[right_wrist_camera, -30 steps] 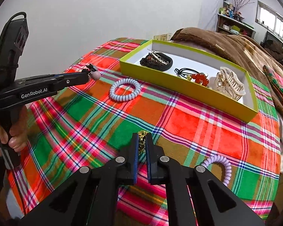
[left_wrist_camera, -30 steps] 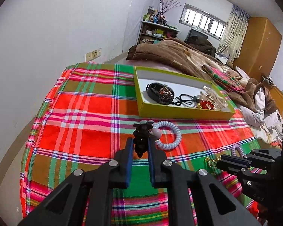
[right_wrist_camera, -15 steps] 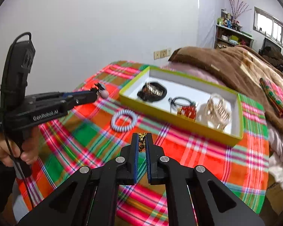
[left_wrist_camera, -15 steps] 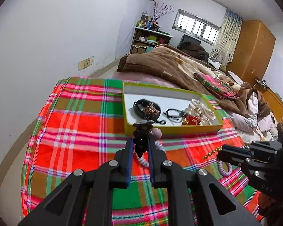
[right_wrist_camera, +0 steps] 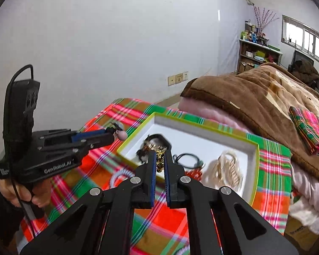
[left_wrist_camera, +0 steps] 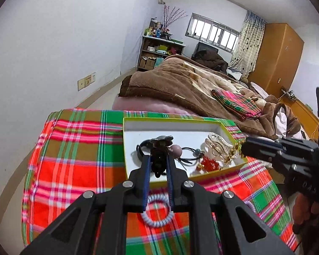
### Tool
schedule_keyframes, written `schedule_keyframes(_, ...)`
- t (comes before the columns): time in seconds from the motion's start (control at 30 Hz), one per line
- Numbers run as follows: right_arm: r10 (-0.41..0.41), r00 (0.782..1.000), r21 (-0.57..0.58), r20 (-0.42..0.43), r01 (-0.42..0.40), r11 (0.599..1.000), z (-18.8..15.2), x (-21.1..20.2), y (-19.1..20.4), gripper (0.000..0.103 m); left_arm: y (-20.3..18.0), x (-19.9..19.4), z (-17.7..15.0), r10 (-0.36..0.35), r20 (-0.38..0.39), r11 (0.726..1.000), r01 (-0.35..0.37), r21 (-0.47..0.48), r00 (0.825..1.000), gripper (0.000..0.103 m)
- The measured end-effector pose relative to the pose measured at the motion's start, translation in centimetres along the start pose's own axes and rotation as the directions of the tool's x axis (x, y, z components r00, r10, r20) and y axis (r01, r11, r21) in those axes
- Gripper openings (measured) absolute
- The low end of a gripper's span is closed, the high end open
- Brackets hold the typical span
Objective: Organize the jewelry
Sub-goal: 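Carry the clip and charm into the white box and open both tools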
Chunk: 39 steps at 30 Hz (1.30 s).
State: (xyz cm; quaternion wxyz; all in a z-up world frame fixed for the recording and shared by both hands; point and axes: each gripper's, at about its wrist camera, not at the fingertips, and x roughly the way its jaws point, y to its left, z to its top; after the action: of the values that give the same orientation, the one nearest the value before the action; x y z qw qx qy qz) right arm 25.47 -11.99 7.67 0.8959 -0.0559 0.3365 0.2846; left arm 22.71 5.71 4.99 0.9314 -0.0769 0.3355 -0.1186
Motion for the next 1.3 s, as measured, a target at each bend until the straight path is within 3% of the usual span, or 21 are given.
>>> schedule_keyframes(0.23,-0.017,0.999,0.023,-0.045,0.018,1.000,1.1,3.7,-2.4,0.007,0.3,3.4,1.1,0.012,-0.035,1.000,-0.011,0.018,0.999,0.015)
schedule_keyframes(0.63,-0.022,0.987,0.072,-0.156,0.033,0.997,-0.3,9.0,-4.4,0.007,1.6,7.4,1.1,0.054,-0.088,0.998,-0.055,-0.003,0.995,0.016)
schedule_keyframes(0.7,-0.018,0.987,0.086,-0.158,0.032,0.996,-0.6,9.1,-4.8,0.009,1.6,7.5,0.9,0.062,-0.091,0.998,-0.063,0.000,0.994,0.016)
schedule_keyframes(0.77,-0.024,0.989,0.089,-0.147,0.037,0.995,-0.7,8.7,-4.9,0.017,1.7,7.3,0.8,0.066,-0.086,0.998,-0.067,0.002,0.994,0.017)
schedule_keyframes(1.3,-0.031,0.997,0.053,-0.076,0.035,0.998,-2.0,3.5,-2.9,0.021,1.1,3.3,0.2,0.051,-0.062,0.998,-0.053,-0.016,0.997,0.018)
